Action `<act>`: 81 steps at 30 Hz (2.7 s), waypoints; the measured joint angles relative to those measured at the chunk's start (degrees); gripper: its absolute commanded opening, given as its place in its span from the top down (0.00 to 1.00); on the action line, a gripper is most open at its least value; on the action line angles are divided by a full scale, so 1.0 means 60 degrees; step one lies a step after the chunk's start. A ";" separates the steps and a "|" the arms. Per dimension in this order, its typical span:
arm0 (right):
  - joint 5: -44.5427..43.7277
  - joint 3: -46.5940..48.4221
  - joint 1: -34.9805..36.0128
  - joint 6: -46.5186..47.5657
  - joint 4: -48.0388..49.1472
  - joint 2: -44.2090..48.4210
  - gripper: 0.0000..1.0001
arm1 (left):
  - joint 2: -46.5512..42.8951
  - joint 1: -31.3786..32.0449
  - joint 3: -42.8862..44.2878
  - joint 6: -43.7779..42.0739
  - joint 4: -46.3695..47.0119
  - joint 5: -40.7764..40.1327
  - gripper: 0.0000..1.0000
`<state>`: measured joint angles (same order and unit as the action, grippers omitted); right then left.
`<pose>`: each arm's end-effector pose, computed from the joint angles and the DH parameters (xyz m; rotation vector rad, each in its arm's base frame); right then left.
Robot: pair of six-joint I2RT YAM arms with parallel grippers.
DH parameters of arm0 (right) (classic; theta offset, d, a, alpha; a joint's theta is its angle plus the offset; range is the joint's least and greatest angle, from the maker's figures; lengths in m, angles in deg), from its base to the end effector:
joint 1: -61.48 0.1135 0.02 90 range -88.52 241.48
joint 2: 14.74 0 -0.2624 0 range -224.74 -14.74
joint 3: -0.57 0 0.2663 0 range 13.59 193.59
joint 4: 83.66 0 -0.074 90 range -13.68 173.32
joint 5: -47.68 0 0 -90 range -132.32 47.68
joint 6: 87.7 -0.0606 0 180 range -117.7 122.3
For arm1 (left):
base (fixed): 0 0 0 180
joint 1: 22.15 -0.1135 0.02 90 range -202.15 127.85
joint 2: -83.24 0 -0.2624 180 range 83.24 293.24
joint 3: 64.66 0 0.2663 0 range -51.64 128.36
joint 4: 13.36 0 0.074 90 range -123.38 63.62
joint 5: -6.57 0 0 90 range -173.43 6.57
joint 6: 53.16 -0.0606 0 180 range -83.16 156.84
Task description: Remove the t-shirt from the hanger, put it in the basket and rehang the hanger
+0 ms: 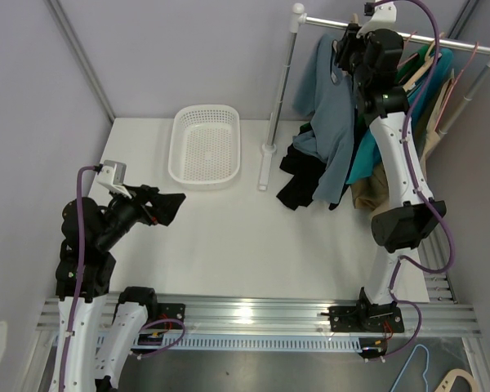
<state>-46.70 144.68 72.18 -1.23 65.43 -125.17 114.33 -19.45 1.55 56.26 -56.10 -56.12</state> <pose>0.4602 0.0822 0.5136 -0.0342 1.5238 0.1402 0.1384 -0.0344 0.3852 0.1104 1.7339 -0.6905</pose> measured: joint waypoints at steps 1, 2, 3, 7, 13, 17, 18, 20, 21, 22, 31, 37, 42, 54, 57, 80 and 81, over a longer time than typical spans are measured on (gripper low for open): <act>-0.0120 -0.0007 0.0018 0.0084 0.0007 -0.0004 0.65 | 0.0000 0.0000 0.0000 0.0004 0.0000 0.0000 0.00; -0.0215 -0.0029 0.0040 0.0142 0.0033 -0.0004 0.67 | 0.0000 0.0000 0.0000 0.0000 0.0000 -0.0004 0.00; -0.0313 -0.0047 0.0066 0.0186 0.0058 -0.0004 0.71 | 0.0000 0.0000 0.0000 0.0000 0.0000 -0.0004 0.01; -0.0667 -0.0117 0.0080 0.0339 0.0189 -0.0102 0.71 | 0.0000 0.0000 0.0000 0.0000 -0.0004 -0.0004 0.00; -0.0903 -0.0146 0.0080 0.0441 0.0514 -0.0484 1.00 | 0.0000 0.0000 -0.0004 0.0000 0.0000 -0.0011 0.01; -0.0903 0.0066 0.0095 0.0423 0.0401 -0.0579 1.00 | 0.0007 0.0000 -0.0004 0.0000 -0.0004 -0.0025 0.01; -0.0882 0.0124 0.0106 0.0419 0.0350 -0.0597 1.00 | 0.0007 0.0000 -0.0004 0.0004 0.0000 -0.0025 0.01; -0.0863 0.0310 0.0142 0.0412 0.0175 -0.0645 1.00 | 0.0007 0.0000 -0.0004 0.0000 -0.0004 -0.0029 0.01; -0.0856 0.0455 0.0146 0.0401 0.0066 -0.0699 1.00 | 0.0007 0.0000 -0.0004 0.0000 -0.0004 -0.0033 0.01; -0.0838 0.0612 0.0157 0.0372 -0.0058 -0.0739 1.00 | 0.0011 0.0000 -0.0004 0.0004 -0.0004 -0.0033 0.00; -0.0645 0.0998 0.0401 0.0233 -0.0561 -0.0401 1.00 | 0.0448 0.0000 0.0000 0.0007 -0.0066 -0.0328 0.02; -0.1581 -0.2280 0.0980 -0.0149 -0.0517 0.2175 1.00 | 0.0339 0.0004 0.0000 0.0011 -0.0055 -0.0393 0.00; -0.2612 -0.4794 0.2029 -0.0441 -0.0525 0.4725 1.00 | -0.0007 0.0193 0.0062 0.0011 -0.0011 -0.0576 0.00; -0.5996 -0.5268 0.3173 -0.2787 -0.2353 0.5960 1.00 | 0.1843 0.5351 0.2648 -0.0357 -0.0131 -0.2419 0.01; -0.6280 -0.5217 0.3187 -0.3344 -0.2871 0.5144 1.00 | 0.2728 0.7289 0.3268 -0.0645 -0.0066 -0.3610 0.01; -0.5876 -0.2240 0.3741 -0.3872 -0.4120 0.3031 1.00 | 0.6415 1.2520 0.2361 -0.3730 0.2820 -0.8462 0.00; -0.5861 -0.2248 0.3763 -0.3872 -0.4113 0.3031 1.00 | 0.6455 1.2466 0.2361 -0.3767 0.3009 -0.8531 0.00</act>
<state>-81.87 131.19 94.76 -24.46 40.75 -106.99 153.06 55.35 15.71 33.66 -38.05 -107.31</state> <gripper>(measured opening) 0.062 0.994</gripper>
